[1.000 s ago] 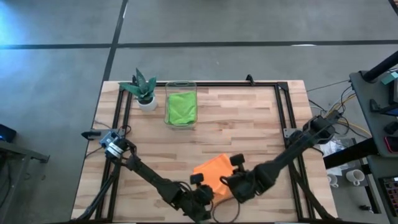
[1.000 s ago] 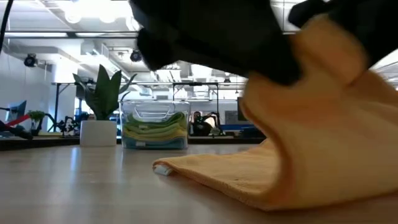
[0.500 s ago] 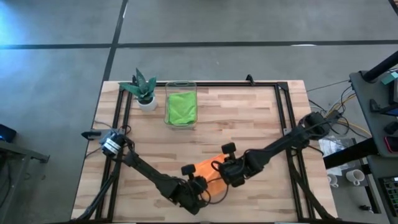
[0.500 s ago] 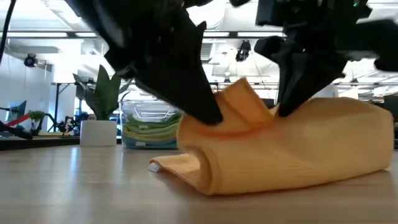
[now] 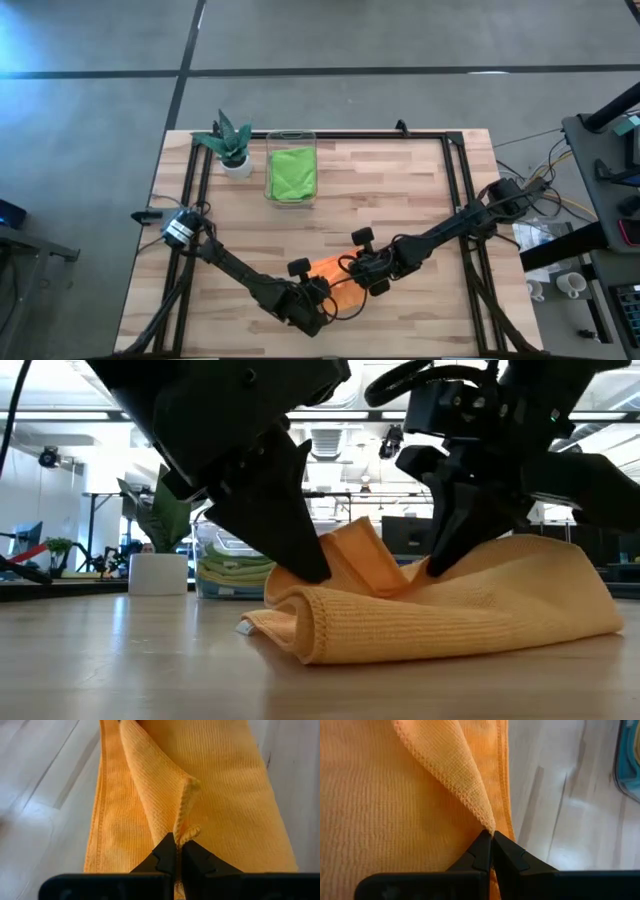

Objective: Fold microfiber towels
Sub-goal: Fold the orange microfiber cloth

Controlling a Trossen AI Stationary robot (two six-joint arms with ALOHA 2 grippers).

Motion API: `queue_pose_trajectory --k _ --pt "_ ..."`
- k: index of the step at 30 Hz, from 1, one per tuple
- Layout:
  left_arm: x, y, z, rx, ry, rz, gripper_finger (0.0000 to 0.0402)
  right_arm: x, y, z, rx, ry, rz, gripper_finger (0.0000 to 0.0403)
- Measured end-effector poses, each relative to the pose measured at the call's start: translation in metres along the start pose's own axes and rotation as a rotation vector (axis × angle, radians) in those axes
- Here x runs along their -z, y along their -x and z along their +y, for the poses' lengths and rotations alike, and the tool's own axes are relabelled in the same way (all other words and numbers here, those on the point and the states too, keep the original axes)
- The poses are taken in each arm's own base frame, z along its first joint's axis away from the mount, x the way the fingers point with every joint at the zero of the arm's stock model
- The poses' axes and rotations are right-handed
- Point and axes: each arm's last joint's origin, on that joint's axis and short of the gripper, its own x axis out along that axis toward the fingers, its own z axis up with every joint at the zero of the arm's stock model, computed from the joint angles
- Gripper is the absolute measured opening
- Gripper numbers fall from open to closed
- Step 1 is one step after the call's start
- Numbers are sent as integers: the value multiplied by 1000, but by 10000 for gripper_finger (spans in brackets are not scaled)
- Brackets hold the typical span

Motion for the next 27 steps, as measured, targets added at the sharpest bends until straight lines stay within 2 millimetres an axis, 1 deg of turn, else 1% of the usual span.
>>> queue_pose_trajectory --k 3,5,8,11,14,17,20,24,27 --pt "0 0 1 -22 28 -18 0 3 -4 1 7 -6 -27 11" --pt "0 -1 1 -24 33 -21 2 4 -6 2 12 -5 -41 21" --pt "0 -1 1 -25 39 -21 22 4 -7 2 27 -5 -51 51" --pt "0 0 1 -26 65 -22 56 2 -5 0 48 2 -47 92" --pt "0 2 3 -36 71 -16 89 -6 5 -3 54 11 -26 125" --pt "-2 7 7 -51 65 -3 105 -12 20 -3 45 5 -4 143" --pt "-4 20 15 -80 81 20 108 -12 31 8 -23 -16 -12 146" --pt "-11 43 28 -122 67 22 108 -7 37 32 -94 -38 -13 143" --pt "-19 56 34 -110 83 1 108 -6 44 48 -118 -72 -35 140"
